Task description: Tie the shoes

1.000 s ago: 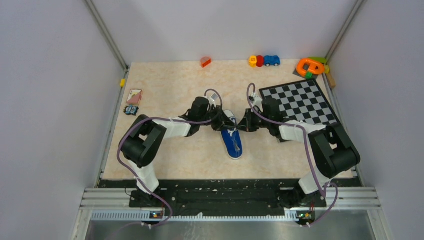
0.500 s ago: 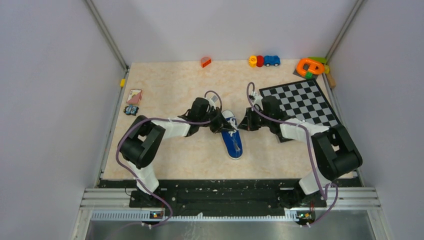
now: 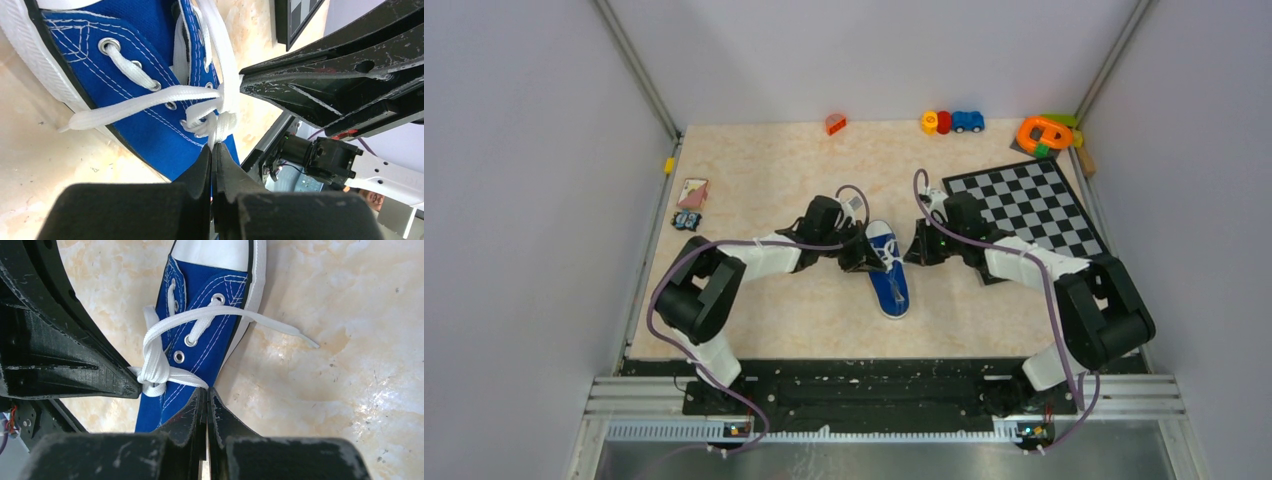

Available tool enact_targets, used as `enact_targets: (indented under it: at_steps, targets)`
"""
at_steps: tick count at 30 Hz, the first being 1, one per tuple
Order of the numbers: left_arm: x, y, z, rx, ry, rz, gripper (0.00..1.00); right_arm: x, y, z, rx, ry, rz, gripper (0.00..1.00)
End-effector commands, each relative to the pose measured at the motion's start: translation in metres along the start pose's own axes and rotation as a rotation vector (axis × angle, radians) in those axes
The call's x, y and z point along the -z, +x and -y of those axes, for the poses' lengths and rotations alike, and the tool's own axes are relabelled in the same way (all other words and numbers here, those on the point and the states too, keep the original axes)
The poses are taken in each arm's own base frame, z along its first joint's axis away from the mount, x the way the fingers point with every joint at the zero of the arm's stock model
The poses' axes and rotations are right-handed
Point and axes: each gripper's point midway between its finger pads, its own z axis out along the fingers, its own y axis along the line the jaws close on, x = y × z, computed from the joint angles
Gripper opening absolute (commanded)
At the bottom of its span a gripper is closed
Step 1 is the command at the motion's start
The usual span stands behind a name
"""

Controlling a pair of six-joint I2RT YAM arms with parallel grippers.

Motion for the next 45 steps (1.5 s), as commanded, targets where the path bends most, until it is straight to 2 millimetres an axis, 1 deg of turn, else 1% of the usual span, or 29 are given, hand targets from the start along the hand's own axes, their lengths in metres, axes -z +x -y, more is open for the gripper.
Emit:
enact_targets:
  at_steps: [1, 4, 8, 13, 16, 19, 21, 22, 26, 27, 28, 29, 31, 33, 34, 35, 40, 45]
  targets:
    - [0.013, -0.005, 0.023, -0.103, 0.038, 0.003, 0.00, 0.010, -0.019, -0.012, 0.054, -0.004, 0.053, 0.00]
    - [0.015, -0.006, 0.024, -0.124, 0.039, 0.007, 0.00, 0.010, -0.019, -0.016, 0.061, -0.016, 0.051, 0.00]
    - [0.015, -0.009, 0.024, -0.164, 0.043, 0.007, 0.00, 0.010, -0.019, -0.017, 0.061, -0.014, 0.050, 0.00]
    - [0.016, -0.009, 0.030, -0.217, 0.098, -0.008, 0.00, 0.010, -0.016, -0.013, 0.060, -0.002, 0.040, 0.00]
    - [0.014, -0.009, 0.032, -0.244, 0.127, -0.018, 0.03, 0.008, -0.014, -0.013, 0.057, -0.002, 0.038, 0.00]
    - [0.014, -0.010, 0.035, -0.259, 0.171, -0.020, 0.04, 0.008, -0.014, -0.015, 0.054, -0.015, 0.040, 0.00]
    - [0.014, -0.012, 0.038, -0.271, 0.194, -0.009, 0.02, 0.007, -0.015, -0.017, 0.051, -0.025, 0.040, 0.00]
    - [0.014, -0.012, 0.038, -0.276, 0.200, -0.008, 0.00, 0.007, -0.014, -0.017, 0.050, -0.026, 0.039, 0.00]
    - [0.015, -0.012, 0.033, -0.283, 0.184, -0.011, 0.00, 0.007, -0.016, -0.018, 0.048, -0.029, 0.040, 0.00]
    - [0.015, -0.012, 0.032, -0.286, 0.181, -0.008, 0.03, 0.007, -0.016, -0.018, 0.049, -0.029, 0.041, 0.00]
    - [0.016, -0.011, 0.031, -0.288, 0.179, -0.008, 0.09, 0.007, -0.017, -0.018, 0.048, -0.028, 0.042, 0.00]
    - [0.016, -0.011, 0.030, -0.288, 0.177, -0.009, 0.13, 0.007, -0.016, -0.017, 0.047, -0.027, 0.040, 0.00]
    - [0.017, -0.012, 0.028, -0.289, 0.167, -0.003, 0.15, 0.006, -0.016, -0.018, 0.044, -0.028, 0.039, 0.00]
    - [0.017, -0.013, 0.026, -0.285, 0.165, -0.003, 0.10, 0.006, -0.015, -0.018, 0.044, -0.034, 0.037, 0.00]
    - [0.017, -0.013, 0.025, -0.281, 0.163, -0.005, 0.03, 0.006, -0.016, -0.019, 0.044, -0.036, 0.038, 0.00]
    - [0.016, -0.013, 0.025, -0.277, 0.165, -0.007, 0.00, 0.007, -0.016, -0.020, 0.044, -0.038, 0.038, 0.00]
    - [0.016, -0.014, 0.023, -0.269, 0.159, -0.005, 0.00, 0.007, -0.016, -0.020, 0.047, -0.037, 0.039, 0.00]
    - [0.017, -0.011, 0.017, -0.281, 0.134, -0.013, 0.00, 0.007, -0.015, -0.014, 0.038, -0.005, 0.038, 0.00]
